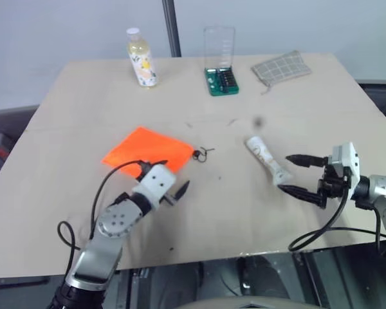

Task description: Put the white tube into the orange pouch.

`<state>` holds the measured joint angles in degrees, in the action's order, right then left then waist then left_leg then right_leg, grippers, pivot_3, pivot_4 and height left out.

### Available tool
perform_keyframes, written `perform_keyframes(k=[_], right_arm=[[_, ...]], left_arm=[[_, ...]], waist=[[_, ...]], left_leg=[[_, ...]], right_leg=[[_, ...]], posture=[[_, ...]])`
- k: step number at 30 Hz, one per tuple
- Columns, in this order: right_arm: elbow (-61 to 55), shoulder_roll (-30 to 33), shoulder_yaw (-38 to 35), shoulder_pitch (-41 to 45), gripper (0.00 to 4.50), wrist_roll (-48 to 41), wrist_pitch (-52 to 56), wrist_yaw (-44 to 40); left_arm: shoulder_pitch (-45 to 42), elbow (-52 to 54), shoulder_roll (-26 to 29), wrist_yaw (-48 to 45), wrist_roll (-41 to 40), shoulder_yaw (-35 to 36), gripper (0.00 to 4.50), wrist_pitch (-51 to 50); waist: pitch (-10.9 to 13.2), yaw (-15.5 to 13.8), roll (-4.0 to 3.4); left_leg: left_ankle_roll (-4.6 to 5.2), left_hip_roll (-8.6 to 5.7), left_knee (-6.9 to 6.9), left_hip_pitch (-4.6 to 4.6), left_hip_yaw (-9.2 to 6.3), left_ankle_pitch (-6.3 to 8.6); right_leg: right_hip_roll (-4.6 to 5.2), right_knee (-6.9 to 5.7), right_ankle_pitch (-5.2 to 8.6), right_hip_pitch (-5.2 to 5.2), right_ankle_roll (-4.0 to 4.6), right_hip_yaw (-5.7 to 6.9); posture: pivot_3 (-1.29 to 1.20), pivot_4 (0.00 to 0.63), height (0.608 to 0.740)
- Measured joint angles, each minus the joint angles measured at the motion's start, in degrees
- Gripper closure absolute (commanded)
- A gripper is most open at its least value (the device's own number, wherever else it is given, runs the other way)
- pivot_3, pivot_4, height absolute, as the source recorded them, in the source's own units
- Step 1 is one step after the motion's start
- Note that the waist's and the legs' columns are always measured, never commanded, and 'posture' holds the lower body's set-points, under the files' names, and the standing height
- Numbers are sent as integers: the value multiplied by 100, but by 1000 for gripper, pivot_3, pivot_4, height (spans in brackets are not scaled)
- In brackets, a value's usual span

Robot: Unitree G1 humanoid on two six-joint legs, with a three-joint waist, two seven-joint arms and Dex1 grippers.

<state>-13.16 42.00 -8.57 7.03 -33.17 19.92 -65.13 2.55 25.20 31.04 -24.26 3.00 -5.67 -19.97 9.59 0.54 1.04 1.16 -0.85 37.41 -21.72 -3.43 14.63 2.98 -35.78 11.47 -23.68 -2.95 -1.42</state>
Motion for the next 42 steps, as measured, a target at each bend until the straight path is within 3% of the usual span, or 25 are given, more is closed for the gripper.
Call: perform_keyframes(k=[3,13,26,29,32,34,37,42], right_arm=[[-129,-2,24,-5,0,-53,124,61],[-157,16,84,-19,0,-13,151,43],[-2,15,117,18,0,121,-24,-61],[24,15,117,18,0,124,-29,-68],[27,15,117,17,0,129,-44,-69],[39,13,118,18,0,134,-61,-68],[56,7,121,17,0,149,-77,-60],[67,-18,229,30,0,380,-93,131]], left_arm=[[-70,-70,-140,212,195,-38,29,-57],[218,-152,-329,1564,2122,-433,29,394],[275,-154,-703,1995,2578,-303,29,643],[291,-154,-791,1993,2577,-266,886,642],[290,-154,-847,1972,2559,-244,2283,636],[286,-156,-914,1931,2517,-183,2975,613],[275,-164,-977,1871,2491,-121,4479,524],[280,-168,-1122,1688,2254,-15,4479,384]], waist=[[2,-3,2],[2,-18,2],[2,-50,2],[2,-51,2],[2,-51,2],[2,-51,2],[2,-51,2],[2,-49,2]], left_leg=[[0,0,1,0,-1,0],[0,0,0,-1,-3,0],[0,0,1,-2,-5,0],[0,0,1,-2,-4,0],[0,0,1,-2,-5,0],[0,0,1,-2,-5,0],[0,-1,1,-2,-4,0],[0,-1,1,-1,-4,0]], right_leg=[[2,0,-1,0,0,1],[7,0,-5,-2,6,3],[8,-1,-10,-2,13,9],[8,-1,-10,-2,13,9],[7,-2,-10,-1,13,9],[7,-2,-10,-1,13,9],[7,-2,-10,-1,13,9],[6,-2,-10,-1,13,9]], posture=[[0,150,740],[0,150,740],[0,150,740],[0,150,740],[0,150,740],[0,150,740],[0,150,740],[0,150,740]])
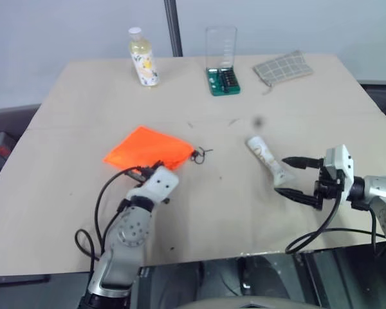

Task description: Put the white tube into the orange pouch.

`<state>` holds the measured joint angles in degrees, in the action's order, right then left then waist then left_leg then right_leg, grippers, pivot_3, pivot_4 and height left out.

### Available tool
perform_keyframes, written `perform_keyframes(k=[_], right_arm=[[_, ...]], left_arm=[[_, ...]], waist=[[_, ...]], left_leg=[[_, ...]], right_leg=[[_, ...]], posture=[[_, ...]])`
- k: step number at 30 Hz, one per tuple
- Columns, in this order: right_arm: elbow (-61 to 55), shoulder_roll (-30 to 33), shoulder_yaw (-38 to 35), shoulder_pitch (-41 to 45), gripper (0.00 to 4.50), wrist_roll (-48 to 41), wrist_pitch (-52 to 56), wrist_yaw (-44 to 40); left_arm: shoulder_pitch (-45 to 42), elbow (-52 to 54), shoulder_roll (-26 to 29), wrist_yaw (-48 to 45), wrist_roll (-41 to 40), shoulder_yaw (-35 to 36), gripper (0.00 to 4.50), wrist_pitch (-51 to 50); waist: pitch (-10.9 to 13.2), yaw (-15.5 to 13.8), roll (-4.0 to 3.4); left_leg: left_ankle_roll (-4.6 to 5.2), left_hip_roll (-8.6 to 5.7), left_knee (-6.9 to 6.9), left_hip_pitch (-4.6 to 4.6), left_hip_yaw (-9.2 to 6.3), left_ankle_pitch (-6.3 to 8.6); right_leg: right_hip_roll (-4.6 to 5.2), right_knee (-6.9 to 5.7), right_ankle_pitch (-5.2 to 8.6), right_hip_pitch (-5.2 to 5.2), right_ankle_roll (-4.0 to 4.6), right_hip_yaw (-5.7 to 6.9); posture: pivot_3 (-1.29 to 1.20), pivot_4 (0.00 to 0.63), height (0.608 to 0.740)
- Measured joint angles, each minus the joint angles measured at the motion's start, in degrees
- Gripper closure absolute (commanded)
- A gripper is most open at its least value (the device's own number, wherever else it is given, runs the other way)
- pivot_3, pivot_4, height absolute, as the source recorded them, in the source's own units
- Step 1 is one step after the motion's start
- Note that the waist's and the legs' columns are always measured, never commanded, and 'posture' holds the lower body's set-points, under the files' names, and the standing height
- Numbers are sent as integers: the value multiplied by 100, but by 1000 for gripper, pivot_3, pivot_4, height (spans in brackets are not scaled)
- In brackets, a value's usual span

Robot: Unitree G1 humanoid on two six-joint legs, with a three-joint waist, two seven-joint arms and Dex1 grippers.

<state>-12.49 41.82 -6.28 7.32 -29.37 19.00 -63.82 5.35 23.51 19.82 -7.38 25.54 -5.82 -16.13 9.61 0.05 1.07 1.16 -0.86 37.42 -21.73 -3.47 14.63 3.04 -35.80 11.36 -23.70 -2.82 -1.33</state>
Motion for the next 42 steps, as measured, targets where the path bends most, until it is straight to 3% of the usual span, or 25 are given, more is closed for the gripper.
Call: perform_keyframes(k=[11,14,18,19,40,42], right_arm=[[75,-571,541,556,0,728,207,1227],[75,-606,542,556,0,728,208,1263],[76,-603,540,555,0,747,201,1276],[76,-603,540,554,0,747,201,1276],[-443,-616,648,414,0,609,172,969],[-445,-601,706,413,0,641,199,974]], left_arm=[[82,25,-102,-308,-534,250,4479,91],[149,25,-92,-445,-644,233,3651,249],[147,32,28,-493,-526,112,1718,359],[139,32,33,-493,-487,96,1426,374],[-355,-378,61,-545,-240,-36,1426,117],[-370,-394,61,-546,-222,-57,1956,82]], waist=[[0,3,0],[0,3,0],[0,8,0],[0,9,0],[0,29,0],[0,32,0]], left_leg=[[-1,-4,1,-3,-3,0],[0,-6,1,-4,-1,0],[0,-4,1,-1,-2,0],[0,-3,1,-1,-2,0],[0,-3,1,-1,-5,0],[0,-4,1,-2,-4,0]], right_leg=[[1,-1,-1,-1,2,1],[7,2,-1,-1,2,0],[2,-1,-1,-1,2,1],[1,-1,-1,-1,2,2],[-1,-3,-1,-1,1,4],[0,-3,-1,-1,1,3]], posture=[[0,150,740],[0,150,740],[0,150,740],[0,150,740],[0,150,740],[0,150,740]])
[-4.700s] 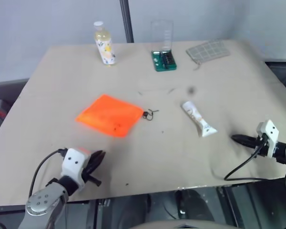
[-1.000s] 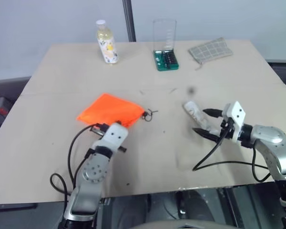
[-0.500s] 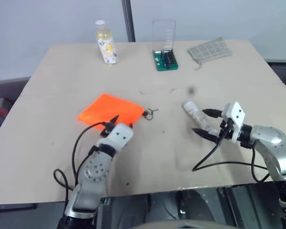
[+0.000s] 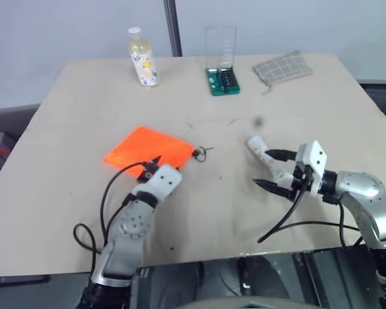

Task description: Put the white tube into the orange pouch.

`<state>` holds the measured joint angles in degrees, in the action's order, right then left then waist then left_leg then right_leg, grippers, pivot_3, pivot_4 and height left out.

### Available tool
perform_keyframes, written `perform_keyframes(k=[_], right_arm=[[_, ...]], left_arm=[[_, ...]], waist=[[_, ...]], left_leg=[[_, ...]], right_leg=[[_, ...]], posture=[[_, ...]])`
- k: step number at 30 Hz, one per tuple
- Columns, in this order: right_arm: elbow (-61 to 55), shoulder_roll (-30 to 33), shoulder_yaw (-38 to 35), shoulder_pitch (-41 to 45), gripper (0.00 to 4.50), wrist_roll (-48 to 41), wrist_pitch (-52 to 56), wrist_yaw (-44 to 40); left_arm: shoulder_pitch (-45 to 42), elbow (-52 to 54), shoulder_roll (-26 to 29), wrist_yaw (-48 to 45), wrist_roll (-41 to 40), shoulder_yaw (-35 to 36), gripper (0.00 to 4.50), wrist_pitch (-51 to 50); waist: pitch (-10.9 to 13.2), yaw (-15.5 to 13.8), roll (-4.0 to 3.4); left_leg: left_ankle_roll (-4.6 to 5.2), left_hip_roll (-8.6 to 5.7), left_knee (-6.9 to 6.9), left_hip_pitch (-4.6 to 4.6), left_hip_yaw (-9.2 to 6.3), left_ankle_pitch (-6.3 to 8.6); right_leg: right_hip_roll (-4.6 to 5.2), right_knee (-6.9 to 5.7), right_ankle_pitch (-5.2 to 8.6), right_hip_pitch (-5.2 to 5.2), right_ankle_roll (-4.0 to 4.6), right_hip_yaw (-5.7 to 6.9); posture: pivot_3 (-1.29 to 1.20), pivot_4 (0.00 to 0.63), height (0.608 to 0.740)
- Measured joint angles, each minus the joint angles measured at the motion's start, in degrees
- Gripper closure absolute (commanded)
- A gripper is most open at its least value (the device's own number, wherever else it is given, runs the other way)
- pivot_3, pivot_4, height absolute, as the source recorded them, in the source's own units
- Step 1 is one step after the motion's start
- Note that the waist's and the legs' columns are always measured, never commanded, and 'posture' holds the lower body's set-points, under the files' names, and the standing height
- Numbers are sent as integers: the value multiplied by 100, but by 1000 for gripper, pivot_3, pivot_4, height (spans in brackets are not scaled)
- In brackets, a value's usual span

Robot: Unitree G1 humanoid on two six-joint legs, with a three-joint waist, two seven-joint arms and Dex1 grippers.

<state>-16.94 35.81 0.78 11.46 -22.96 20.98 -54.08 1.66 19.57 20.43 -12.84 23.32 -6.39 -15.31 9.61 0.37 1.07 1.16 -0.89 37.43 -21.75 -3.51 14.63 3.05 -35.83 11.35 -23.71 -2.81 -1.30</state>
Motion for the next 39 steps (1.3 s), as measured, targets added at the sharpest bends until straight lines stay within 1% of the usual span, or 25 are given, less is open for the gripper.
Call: perform_keyframes(k=[1,4,6,11,16,21,27,33,34,35,37,39], right_arm=[[0,5,11,0,0,7,10,4],[0,7,16,1,0,23,14,26],[0,23,16,1,0,31,14,62],[6,110,15,16,0,136,11,133],[245,45,-82,256,0,290,158,620],[493,-122,-44,508,0,555,625,1217],[868,-266,405,717,0,1127,1262,1777],[796,-304,500,762,0,958,2176,1752],[742,-301,499,772,518,906,2295,1737],[717,-300,497,775,822,891,2347,1734],[691,-304,489,776,1588,872,2399,1755],[691,-303,477,781,2580,876,2407,1790]], left_arm=[[-19,-19,-2,0,3,-8,2130,-14],[-127,-92,-25,1,4,-41,3619,-56],[-196,-112,-52,16,11,-32,4346,-65],[-262,-114,-43,-19,8,-85,4346,-57],[-238,-77,-28,-112,-73,-59,4346,-57],[-154,234,6,-233,-286,72,4346,-47],[-151,822,9,-424,-437,144,4346,-163],[-151,1064,1,-488,-490,192,4346,-446],[-158,1099,-9,-488,-513,199,4500,-492],[-159,1117,-27,-488,-540,204,4500,-521],[-157,1146,-199,-507,-807,276,4500,-552],[-149,1250,-680,-501,-1306,489,4500,-760]], waist=[[0,-2,0],[0,-6,0],[0,-4,0],[0,-9,0],[0,2,0],[0,8,0],[0,8,0],[0,18,-1],[-1,22,0],[-1,23,0],[-1,23,0],[-1,23,1]], left_leg=[[0,0,0,0,0,0],[0,-1,0,0,-1,0],[0,-1,0,1,-1,0],[0,-1,0,0,-1,0],[0,0,0,0,-1,0],[0,0,0,-2,-2,0],[0,-3,0,-4,1,0],[0,-3,0,-2,-1,0],[0,-3,0,-2,-2,0],[0,-3,0,-2,-2,0],[0,-3,0,-2,-1,0],[0,-3,1,-4,0,0]], right_leg=[[0,0,0,0,0,0],[0,0,0,0,0,1],[0,0,0,0,0,0],[1,0,0,0,0,0],[1,0,0,0,1,0],[2,-1,-1,-3,2,0],[4,1,-1,-3,2,-2],[2,0,-1,-3,2,-1],[1,0,-1,-2,2,-1],[1,0,-1,-2,1,-1],[1,0,-1,-2,1,0],[3,1,-1,-2,1,-1]], posture=[[0,150,740],[0,150,740],[0,150,740],[0,150,740],[0,150,740],[0,150,740],[0,150,740],[0,150,740],[0,150,740],[0,150,740],[0,150,740],[0,150,740]])
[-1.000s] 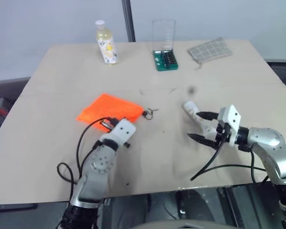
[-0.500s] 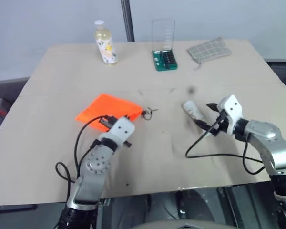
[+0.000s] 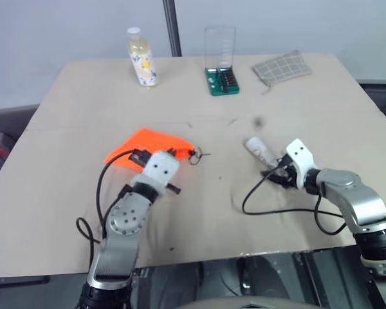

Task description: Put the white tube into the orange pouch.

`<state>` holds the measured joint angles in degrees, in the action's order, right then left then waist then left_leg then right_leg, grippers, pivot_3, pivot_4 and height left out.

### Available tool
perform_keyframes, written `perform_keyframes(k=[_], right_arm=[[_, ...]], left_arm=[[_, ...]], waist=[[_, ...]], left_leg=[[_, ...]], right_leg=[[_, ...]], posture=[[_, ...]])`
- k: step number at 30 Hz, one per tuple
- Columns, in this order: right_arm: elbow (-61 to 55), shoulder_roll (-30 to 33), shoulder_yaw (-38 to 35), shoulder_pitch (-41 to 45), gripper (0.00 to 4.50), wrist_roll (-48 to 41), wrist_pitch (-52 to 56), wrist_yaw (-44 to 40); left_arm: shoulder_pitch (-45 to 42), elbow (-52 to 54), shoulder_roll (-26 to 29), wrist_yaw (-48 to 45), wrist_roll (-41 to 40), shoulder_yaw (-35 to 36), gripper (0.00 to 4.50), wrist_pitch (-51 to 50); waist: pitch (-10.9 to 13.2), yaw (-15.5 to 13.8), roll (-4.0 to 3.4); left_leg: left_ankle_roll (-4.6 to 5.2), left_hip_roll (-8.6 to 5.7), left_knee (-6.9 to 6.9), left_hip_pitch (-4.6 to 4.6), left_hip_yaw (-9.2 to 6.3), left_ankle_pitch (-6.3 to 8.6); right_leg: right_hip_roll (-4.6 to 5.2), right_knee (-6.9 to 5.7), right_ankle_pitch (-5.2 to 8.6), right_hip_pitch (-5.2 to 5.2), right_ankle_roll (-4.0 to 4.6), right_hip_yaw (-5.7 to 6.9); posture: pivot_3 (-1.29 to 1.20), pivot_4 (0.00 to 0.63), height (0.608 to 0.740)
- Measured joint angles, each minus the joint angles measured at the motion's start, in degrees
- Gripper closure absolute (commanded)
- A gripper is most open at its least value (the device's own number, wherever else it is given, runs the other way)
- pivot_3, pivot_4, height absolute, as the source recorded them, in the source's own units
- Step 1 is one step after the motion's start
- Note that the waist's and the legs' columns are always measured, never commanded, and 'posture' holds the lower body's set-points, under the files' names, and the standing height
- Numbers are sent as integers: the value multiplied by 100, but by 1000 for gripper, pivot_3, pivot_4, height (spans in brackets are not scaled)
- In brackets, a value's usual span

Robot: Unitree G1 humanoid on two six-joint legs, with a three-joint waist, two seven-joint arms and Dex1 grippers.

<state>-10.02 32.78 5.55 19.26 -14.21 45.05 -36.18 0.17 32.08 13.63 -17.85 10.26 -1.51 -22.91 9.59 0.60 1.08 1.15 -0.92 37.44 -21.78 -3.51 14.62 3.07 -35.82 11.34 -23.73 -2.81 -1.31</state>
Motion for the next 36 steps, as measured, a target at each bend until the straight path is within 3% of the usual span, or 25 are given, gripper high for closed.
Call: perform_keyframes(k=[3,4,10,17,23,36], right_arm=[[-22,5,5,31,3968,20,-57,21],[-20,5,9,29,4158,27,-82,20],[-54,-32,199,40,4168,66,-942,-450],[-780,-205,607,463,4168,-415,-1020,-1178],[-478,-724,1493,719,4168,-26,-965,-1059],[58,-947,1732,997,4168,400,-724,-961]], left_arm=[[2,101,-256,14,-513,185,4500,-189],[2,104,-255,15,-553,210,4500,-198],[6,104,-141,-4,-780,258,4500,-306],[-25,100,46,-51,-819,83,4500,-308],[12,120,-92,-76,-1066,-34,4500,-283],[363,388,38,-124,-1174,-383,4500,-264]], waist=[[0,1,1],[0,2,1],[1,17,1],[2,5,1],[1,10,1],[2,5,1]], left_leg=[[0,0,0,2,-3,0],[0,0,0,3,-3,0],[0,-4,0,2,0,0],[0,-1,0,0,-6,0],[-1,0,0,0,-6,-1],[-1,-2,0,-1,-9,0]], right_leg=[[-8,-2,0,0,0,2],[-9,-2,0,0,0,2],[-11,-2,1,-1,-1,0],[-9,0,0,-1,0,2],[-6,-1,0,-3,1,1],[-6,-1,0,-3,2,4]], posture=[[0,150,740],[0,150,740],[0,150,740],[0,150,740],[0,150,740],[0,150,740]])
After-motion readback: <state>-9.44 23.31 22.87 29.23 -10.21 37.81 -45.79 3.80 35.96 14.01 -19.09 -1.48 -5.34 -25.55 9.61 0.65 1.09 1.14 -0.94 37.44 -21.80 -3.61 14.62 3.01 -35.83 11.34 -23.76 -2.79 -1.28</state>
